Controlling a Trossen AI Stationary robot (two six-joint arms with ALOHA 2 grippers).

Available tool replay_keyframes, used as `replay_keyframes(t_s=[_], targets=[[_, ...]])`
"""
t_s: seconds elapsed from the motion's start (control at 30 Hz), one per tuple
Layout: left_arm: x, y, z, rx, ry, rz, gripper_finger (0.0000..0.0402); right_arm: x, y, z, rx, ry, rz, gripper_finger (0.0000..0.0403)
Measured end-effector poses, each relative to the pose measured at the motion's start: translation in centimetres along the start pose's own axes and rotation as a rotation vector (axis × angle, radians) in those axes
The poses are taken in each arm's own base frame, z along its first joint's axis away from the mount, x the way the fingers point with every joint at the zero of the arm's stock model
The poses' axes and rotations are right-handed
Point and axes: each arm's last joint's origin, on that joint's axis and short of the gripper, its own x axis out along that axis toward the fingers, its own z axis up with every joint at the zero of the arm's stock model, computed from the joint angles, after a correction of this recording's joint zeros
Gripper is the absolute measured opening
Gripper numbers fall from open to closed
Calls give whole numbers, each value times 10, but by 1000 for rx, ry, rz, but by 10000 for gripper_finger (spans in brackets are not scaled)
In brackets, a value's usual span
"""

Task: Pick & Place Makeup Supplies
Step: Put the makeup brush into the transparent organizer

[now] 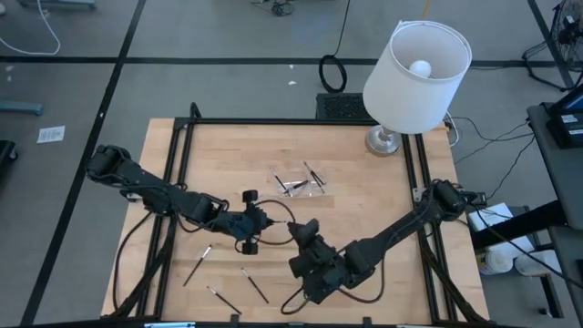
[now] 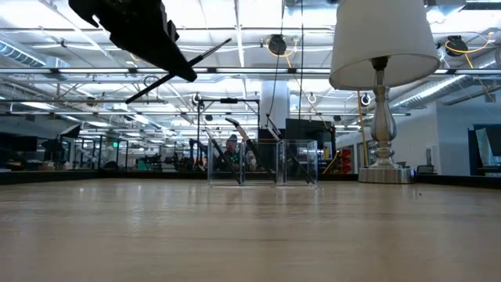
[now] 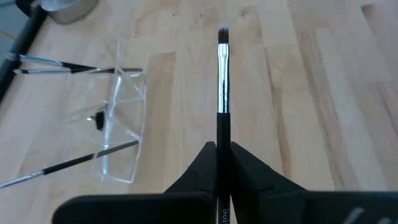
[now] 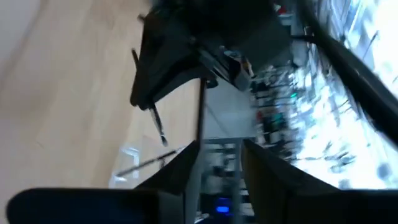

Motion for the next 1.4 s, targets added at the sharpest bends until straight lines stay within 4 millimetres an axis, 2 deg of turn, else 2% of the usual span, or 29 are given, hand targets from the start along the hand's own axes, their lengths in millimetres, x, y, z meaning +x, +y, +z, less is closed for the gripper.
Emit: replay_keyframes(t_s=[0.13,0.27,0.37,0.43,0.6,0.73,0.83,0.93,1.03,1.1,1.23,1.33,1.4], targets=[[-3,-6,0,17,-25,47,19,-18,-17,-7,189,-22,25,116],[-11,-20,-1,63,-50,68,19,-29,-31,-17,373,-59,188,121],[-17,-32,-3,88,-82,76,19,-30,-34,-21,432,-70,313,121],[-18,-40,-4,106,-141,61,19,-26,-31,-21,445,-87,366,121],[-19,-57,-18,173,-302,5,19,-11,-6,-28,385,-134,411,117],[-25,-63,-30,235,-368,-20,19,-1,-1,-43,462,-221,448,109],[-45,-59,-28,244,-421,-21,19,3,-1,-61,509,-257,419,104],[-76,-46,-24,242,-475,-16,19,6,-1,-79,577,-353,425,103],[-106,-27,-19,216,-545,-8,19,11,-2,-92,686,-516,429,105],[-120,-16,-15,190,-596,1,19,14,-1,-102,739,-630,415,107],[-126,-7,-9,186,-655,9,19,17,-3,-117,854,-854,325,106],[-118,-11,-5,221,-693,-23,19,17,-6,-124,919,-939,288,105],[-106,-14,-9,231,-737,-46,19,19,-8,-126,941,-943,277,106]])
